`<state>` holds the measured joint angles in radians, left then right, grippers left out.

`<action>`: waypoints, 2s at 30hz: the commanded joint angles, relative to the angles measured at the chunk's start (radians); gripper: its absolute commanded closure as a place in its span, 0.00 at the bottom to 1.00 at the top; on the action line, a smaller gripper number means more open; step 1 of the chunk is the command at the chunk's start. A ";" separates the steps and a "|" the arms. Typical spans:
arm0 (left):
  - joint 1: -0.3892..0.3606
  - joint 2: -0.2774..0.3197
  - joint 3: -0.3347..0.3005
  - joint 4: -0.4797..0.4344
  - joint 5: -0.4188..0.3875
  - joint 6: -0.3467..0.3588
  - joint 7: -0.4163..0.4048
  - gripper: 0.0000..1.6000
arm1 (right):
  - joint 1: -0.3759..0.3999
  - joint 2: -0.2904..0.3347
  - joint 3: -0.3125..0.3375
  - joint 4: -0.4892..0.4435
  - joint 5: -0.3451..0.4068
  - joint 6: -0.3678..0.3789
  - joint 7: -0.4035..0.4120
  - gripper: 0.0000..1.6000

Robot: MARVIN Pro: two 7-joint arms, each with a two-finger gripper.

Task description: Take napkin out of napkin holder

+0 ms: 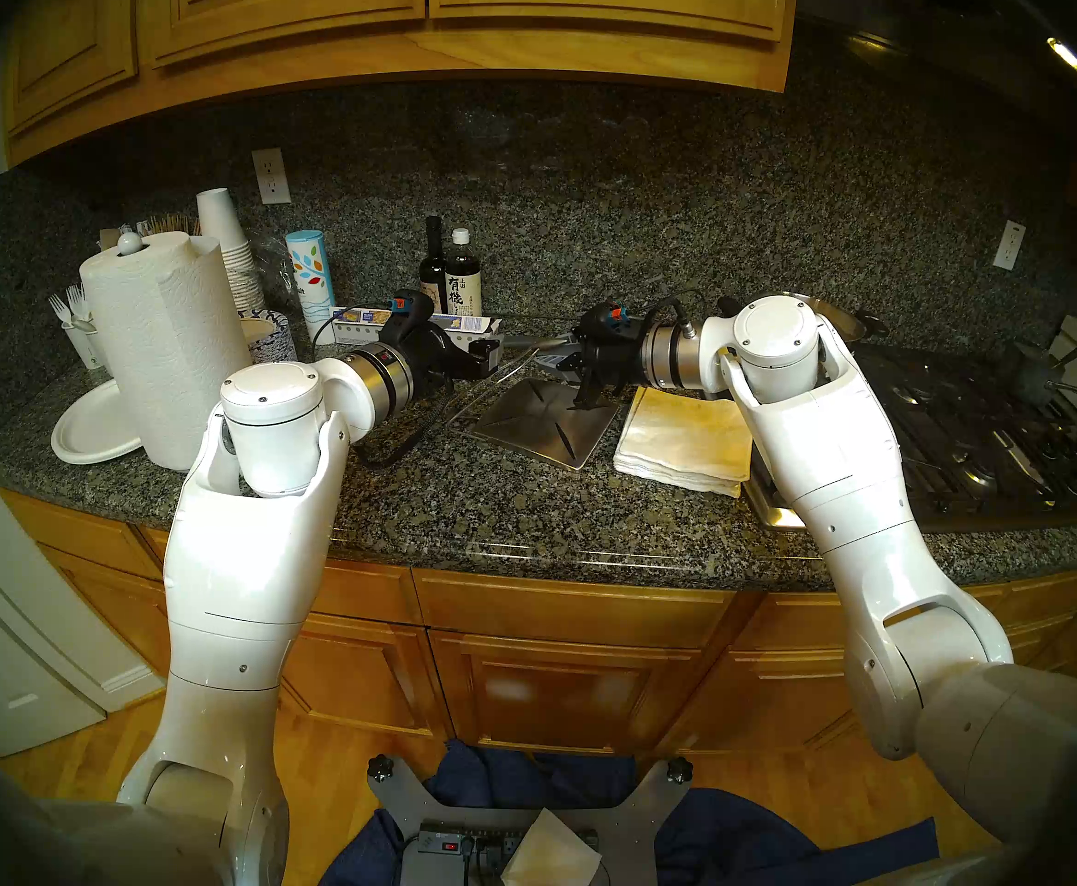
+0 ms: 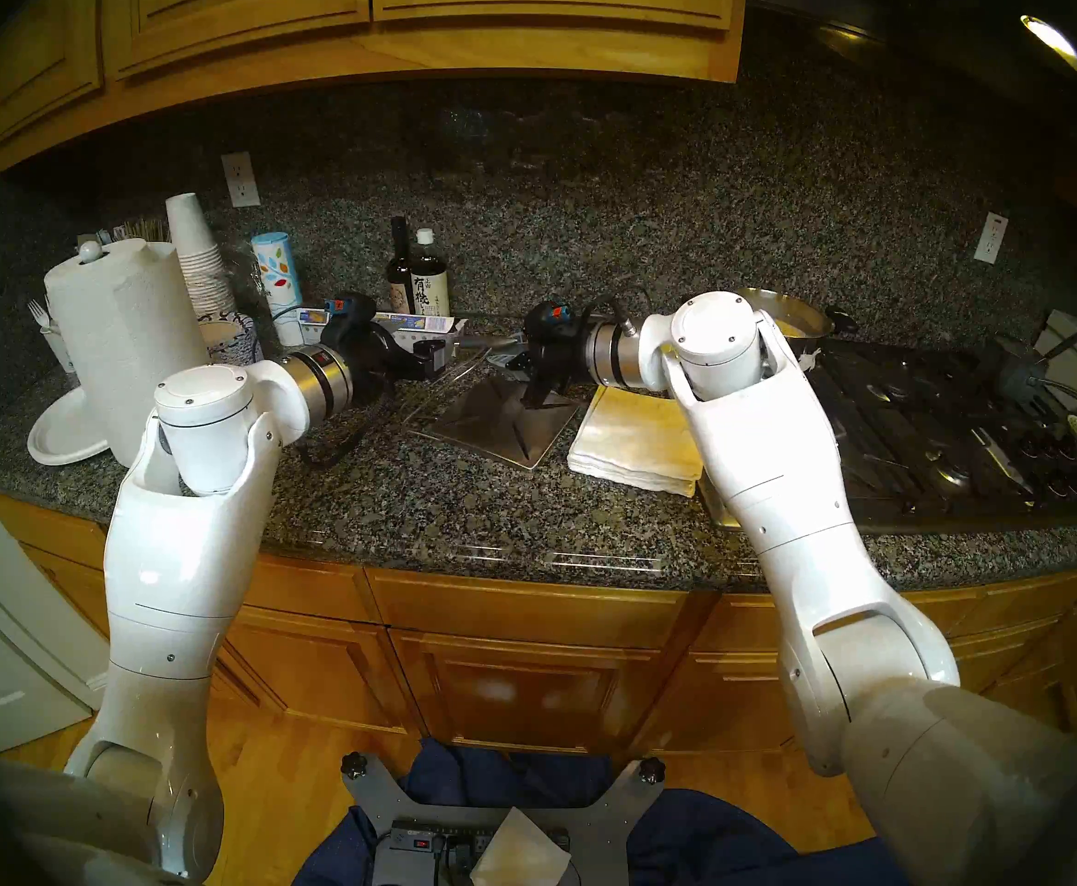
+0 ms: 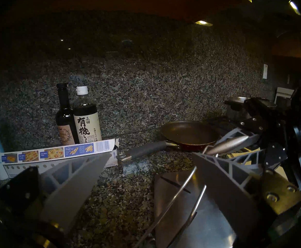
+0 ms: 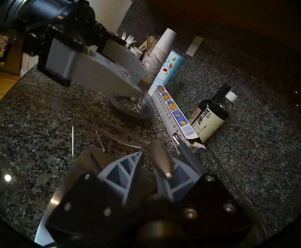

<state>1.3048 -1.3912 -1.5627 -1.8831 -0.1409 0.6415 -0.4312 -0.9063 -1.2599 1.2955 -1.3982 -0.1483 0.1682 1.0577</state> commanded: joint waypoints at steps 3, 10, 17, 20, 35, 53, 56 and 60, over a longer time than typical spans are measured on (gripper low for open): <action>-0.042 -0.018 -0.043 -0.079 -0.026 -0.003 0.006 0.00 | 0.010 0.022 0.031 -0.024 0.005 -0.002 -0.007 0.60; -0.038 -0.026 -0.050 -0.096 -0.025 0.008 0.023 0.00 | 0.015 0.024 0.032 -0.005 0.004 -0.009 -0.005 0.60; -0.024 -0.038 -0.058 -0.113 -0.022 -0.001 0.050 0.00 | 0.011 0.025 0.024 0.019 -0.002 -0.019 -0.007 0.59; -0.019 -0.040 -0.062 -0.127 -0.023 -0.003 0.057 0.00 | 0.010 0.024 0.022 0.030 -0.003 -0.025 -0.008 0.59; 0.004 -0.046 -0.088 -0.161 -0.035 0.004 0.081 0.00 | 0.018 0.026 0.018 0.090 -0.012 -0.045 -0.017 0.58; -0.006 -0.046 -0.073 -0.145 -0.034 0.002 0.091 0.00 | 0.031 0.041 0.008 0.135 -0.038 -0.056 -0.002 0.56; -0.011 -0.047 -0.070 -0.139 -0.034 0.002 0.092 0.00 | 0.038 0.048 0.005 0.134 -0.049 -0.055 0.001 0.56; -0.016 -0.047 -0.067 -0.131 -0.035 0.000 0.091 0.00 | 0.042 0.057 0.007 0.128 -0.060 -0.051 0.005 0.56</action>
<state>1.3328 -1.4378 -1.6314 -2.0009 -0.1733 0.6546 -0.3374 -0.9181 -1.2173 1.2920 -1.2417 -0.2029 0.1149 1.0548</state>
